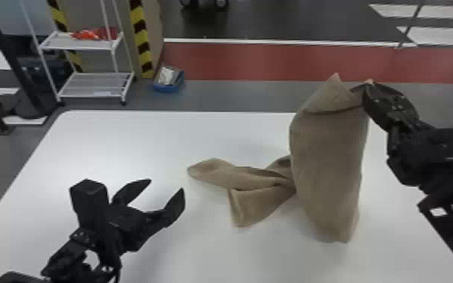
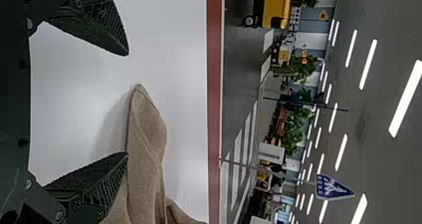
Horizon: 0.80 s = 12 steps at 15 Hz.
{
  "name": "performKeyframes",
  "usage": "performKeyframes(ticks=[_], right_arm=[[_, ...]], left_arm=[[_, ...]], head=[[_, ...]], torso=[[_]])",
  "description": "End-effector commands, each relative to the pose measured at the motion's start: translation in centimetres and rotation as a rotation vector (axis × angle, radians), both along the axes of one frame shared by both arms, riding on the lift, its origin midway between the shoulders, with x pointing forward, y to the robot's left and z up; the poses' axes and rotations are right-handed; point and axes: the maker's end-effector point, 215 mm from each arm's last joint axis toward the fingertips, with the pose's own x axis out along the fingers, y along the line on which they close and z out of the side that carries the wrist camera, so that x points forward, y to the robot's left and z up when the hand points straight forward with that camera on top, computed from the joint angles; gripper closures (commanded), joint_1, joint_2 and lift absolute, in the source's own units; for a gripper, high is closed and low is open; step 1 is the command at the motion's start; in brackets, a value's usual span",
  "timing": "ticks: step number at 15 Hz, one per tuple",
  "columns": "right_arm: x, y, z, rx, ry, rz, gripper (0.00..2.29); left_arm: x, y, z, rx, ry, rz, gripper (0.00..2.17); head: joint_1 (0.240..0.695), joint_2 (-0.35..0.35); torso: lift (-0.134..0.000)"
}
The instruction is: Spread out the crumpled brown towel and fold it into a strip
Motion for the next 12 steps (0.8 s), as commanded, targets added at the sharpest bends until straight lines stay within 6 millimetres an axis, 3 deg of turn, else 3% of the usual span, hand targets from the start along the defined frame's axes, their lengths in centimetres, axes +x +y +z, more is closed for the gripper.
performKeyframes(ticks=[1,3,5,6,7,8,10,12], right_arm=[[1.7,-7.6,-5.3,0.025,0.095,-0.110,1.68],[1.7,-13.0,-10.7,0.063,0.171,-0.201,1.68],[1.2,-16.3,-16.6,0.092,0.296,-0.262,1.58],[1.0,-17.2,-18.6,0.088,0.335,-0.287,1.11],[0.4,-19.0,-21.8,0.083,0.423,-0.349,0.31],[-0.5,-20.7,-24.6,0.079,0.509,-0.405,0.00],[-2.0,-22.7,-26.4,0.099,0.562,-0.457,0.02],[-3.2,-23.4,-27.2,0.118,0.570,-0.484,0.06]], left_arm=[[0.0,0.1,0.1,0.002,-0.001,-0.001,0.19],[0.0,0.1,0.0,0.004,0.000,-0.002,0.20],[0.0,-0.6,0.1,0.002,-0.003,-0.013,0.20],[0.1,-0.7,0.1,0.004,-0.002,-0.016,0.20],[0.1,-0.8,0.2,0.004,-0.004,-0.019,0.20],[0.1,-1.0,0.2,0.004,-0.003,-0.021,0.20],[0.0,-1.0,0.1,0.007,0.002,-0.022,0.20],[0.0,-1.3,0.1,0.008,0.001,-0.027,0.20]], head=[[0.695,-0.095],[0.695,-0.152],[0.695,-0.207],[0.695,-0.254],[0.695,-0.271],[0.695,-0.289],[0.695,-0.337],[0.695,-0.350]], torso=[[-0.123],[-0.123],[-0.123],[-0.123],[-0.123],[-0.123],[-0.123],[-0.123]])
